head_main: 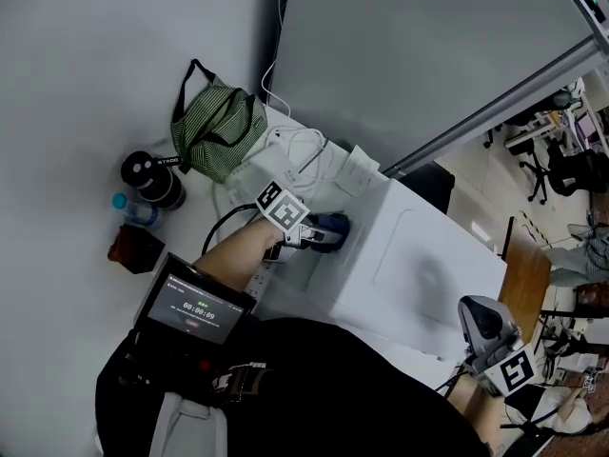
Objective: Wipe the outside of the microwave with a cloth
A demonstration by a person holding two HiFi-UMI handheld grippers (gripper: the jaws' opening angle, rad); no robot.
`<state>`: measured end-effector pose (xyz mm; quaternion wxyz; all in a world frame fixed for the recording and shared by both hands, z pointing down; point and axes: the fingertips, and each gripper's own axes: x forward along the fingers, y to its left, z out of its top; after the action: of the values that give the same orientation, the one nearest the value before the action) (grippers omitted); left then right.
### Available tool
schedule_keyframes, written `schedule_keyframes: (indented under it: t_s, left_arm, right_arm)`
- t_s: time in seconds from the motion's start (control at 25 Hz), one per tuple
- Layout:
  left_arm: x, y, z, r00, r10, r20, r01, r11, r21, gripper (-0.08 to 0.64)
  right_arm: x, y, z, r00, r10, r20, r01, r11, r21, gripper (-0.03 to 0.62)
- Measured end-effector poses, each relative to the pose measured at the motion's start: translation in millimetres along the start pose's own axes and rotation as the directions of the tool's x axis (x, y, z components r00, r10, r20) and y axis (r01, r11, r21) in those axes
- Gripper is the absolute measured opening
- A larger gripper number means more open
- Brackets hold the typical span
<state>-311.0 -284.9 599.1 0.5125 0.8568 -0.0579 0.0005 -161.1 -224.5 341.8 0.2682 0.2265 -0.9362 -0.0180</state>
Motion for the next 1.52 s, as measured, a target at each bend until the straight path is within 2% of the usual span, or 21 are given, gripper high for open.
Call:
schedule_keyframes:
  t_s: [0.12, 0.24, 0.32, 0.4, 0.52, 0.6, 0.68, 0.76, 0.84, 0.96, 1.12, 1.32, 1.44, 1.52]
  left_arm:
    - [4.1, 28.8, -9.4, 0.993, 0.102, -0.062, -0.102, 0.995, 0.001, 0.055]
    - [6.6, 60.2, -22.1, 0.969, 0.215, -0.119, -0.215, 0.977, 0.013, 0.055]
    - [7.3, 74.7, -28.8, 0.949, 0.288, -0.131, -0.285, 0.958, 0.038, 0.055]
    - [5.1, 74.7, -30.5, 0.940, 0.321, -0.119, -0.315, 0.947, 0.062, 0.055]
    - [-16.2, 39.6, -20.0, 0.963, 0.262, -0.055, -0.260, 0.964, 0.052, 0.057]
    - [-37.1, -2.5, -2.2, 0.983, 0.183, 0.016, -0.184, 0.982, 0.031, 0.057]
    - [-48.3, -50.8, 14.2, 0.993, 0.094, 0.064, -0.097, 0.994, 0.048, 0.057]
    - [-46.7, -91.4, 21.1, 0.997, 0.026, 0.074, -0.032, 0.995, 0.090, 0.057]
    - [-33.1, -114.2, 13.4, 0.999, -0.015, 0.041, 0.011, 0.994, 0.110, 0.057]
    - [-15.5, -114.9, -1.1, 1.000, -0.027, -0.002, 0.027, 0.995, 0.100, 0.057]
    - [-13.8, -103.6, -1.0, 1.000, 0.011, -0.015, -0.009, 0.991, 0.131, 0.057]
    - [-12.6, -99.9, -4.9, 1.000, -0.009, -0.025, 0.012, 0.993, 0.115, 0.057]
    - [-13.0, -85.4, -10.3, 0.999, 0.028, -0.042, -0.023, 0.993, 0.115, 0.057]
    - [-10.5, -69.6, -19.0, 0.997, 0.047, -0.053, -0.042, 0.996, 0.083, 0.057]
  right_arm:
    - [3.0, 1.6, -1.3, 1.000, 0.006, -0.009, -0.006, 1.000, -0.002, 0.006]
    - [6.6, 3.0, 0.7, 1.000, 0.014, -0.008, -0.014, 1.000, -0.013, 0.006]
    - [7.5, 3.5, 1.9, 1.000, 0.013, -0.007, -0.013, 1.000, -0.014, 0.006]
    - [6.4, 3.6, 3.9, 1.000, 0.010, -0.002, -0.010, 1.000, -0.017, 0.006]
    - [2.4, 4.0, 8.4, 1.000, 0.004, 0.016, -0.003, 1.000, -0.018, 0.006]
    - [-0.4, 3.5, 9.5, 1.000, -0.002, 0.025, 0.003, 1.000, -0.018, 0.006]
    - [-1.6, 3.5, 8.4, 1.000, -0.007, 0.029, 0.007, 1.000, -0.022, 0.006]
    - [-1.1, 5.7, 8.7, 0.999, -0.005, 0.038, 0.006, 1.000, -0.025, 0.006]
    - [-0.5, 8.6, 10.5, 0.999, -0.003, 0.044, 0.004, 1.000, -0.030, 0.006]
    - [-2.3, 11.3, 12.9, 0.999, -0.006, 0.042, 0.007, 0.999, -0.038, 0.006]
    - [-6.9, 11.9, 11.6, 0.999, -0.012, 0.031, 0.013, 0.999, -0.038, 0.006]
    - [-7.0, 14.4, 11.2, 1.000, -0.009, 0.020, 0.010, 0.999, -0.044, 0.006]
    - [-6.7, 14.8, 12.4, 1.000, -0.011, 0.019, 0.011, 0.999, -0.051, 0.006]
    - [-7.7, 13.9, 11.7, 1.000, -0.013, 0.018, 0.014, 0.999, -0.052, 0.006]
